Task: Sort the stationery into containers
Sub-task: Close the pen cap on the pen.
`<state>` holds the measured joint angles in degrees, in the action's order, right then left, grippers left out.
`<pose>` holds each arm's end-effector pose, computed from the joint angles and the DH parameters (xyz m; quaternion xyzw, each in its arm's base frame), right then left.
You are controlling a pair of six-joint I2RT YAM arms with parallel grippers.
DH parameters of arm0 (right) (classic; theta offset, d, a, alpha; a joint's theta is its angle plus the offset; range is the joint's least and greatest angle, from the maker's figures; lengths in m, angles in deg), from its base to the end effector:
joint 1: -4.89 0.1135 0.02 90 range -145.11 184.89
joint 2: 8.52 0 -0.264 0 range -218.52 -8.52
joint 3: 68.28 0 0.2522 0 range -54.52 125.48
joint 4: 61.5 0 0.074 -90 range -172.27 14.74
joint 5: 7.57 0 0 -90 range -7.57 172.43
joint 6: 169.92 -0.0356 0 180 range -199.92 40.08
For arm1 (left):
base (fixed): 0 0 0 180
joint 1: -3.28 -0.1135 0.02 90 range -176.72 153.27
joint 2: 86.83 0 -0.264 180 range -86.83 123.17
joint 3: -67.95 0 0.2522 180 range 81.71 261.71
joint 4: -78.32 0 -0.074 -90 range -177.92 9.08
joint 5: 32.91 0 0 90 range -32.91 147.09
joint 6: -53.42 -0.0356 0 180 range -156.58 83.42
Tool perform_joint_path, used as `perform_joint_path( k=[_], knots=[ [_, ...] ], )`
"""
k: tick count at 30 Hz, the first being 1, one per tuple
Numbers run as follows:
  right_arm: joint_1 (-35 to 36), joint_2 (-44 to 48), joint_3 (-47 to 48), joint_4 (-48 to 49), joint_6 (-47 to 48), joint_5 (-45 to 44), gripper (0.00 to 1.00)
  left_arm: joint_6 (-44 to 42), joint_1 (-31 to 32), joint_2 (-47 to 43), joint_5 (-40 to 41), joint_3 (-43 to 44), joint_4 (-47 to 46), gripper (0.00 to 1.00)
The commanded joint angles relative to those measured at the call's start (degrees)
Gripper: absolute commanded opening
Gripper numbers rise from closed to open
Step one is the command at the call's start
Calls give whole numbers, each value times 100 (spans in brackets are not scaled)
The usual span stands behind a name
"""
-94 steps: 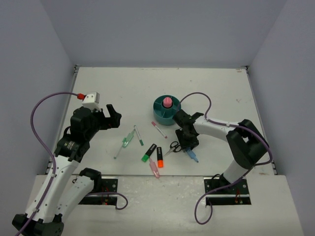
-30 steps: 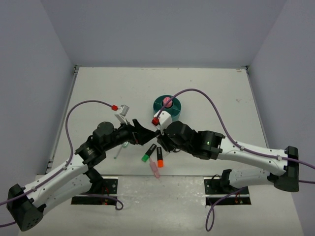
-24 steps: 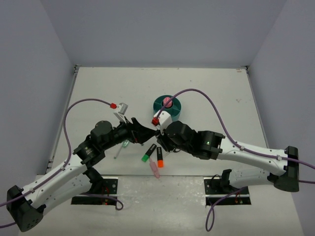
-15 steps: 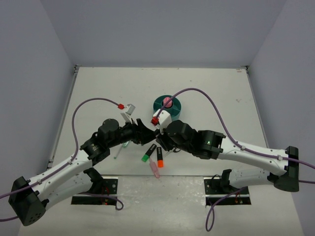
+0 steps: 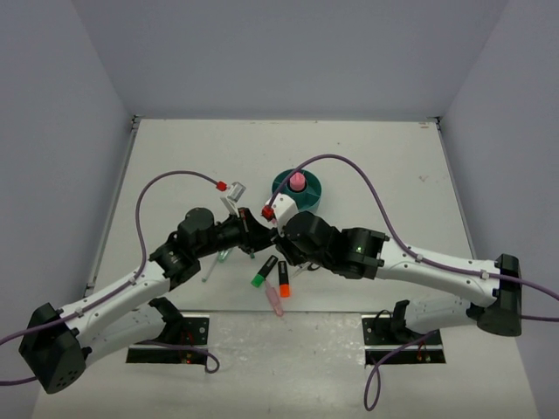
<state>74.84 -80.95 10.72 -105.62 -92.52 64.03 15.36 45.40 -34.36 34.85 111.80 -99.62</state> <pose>0.1053 0.2557 0.3284 -0.3629 0.8108 0.1800 0.4224 0.1494 -0.1533 0.2652 0.0580 0.7632 -0.5594 0.3182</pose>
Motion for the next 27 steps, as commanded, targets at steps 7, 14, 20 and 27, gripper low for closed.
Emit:
perform_joint_path(
  k=[7, 14, 20, 27],
  knots=[
    [18, 175, -114, 486, -220, -401, 73, -272, 74, -447, 234, 277, 351, 0],
    [-8, 649, -774, 491, -332, 200, 68, -422, 67, -699, 594, 551, 788, 0],
    [-22, 1425, -1240, 680, -339, 1190, 56, -682, 66, -701, 577, 731, 896, 0],
    [-555, 2138, -1526, 864, -569, 2210, 44, -1263, 67, -775, -789, 743, -24, 0]
  ],
)
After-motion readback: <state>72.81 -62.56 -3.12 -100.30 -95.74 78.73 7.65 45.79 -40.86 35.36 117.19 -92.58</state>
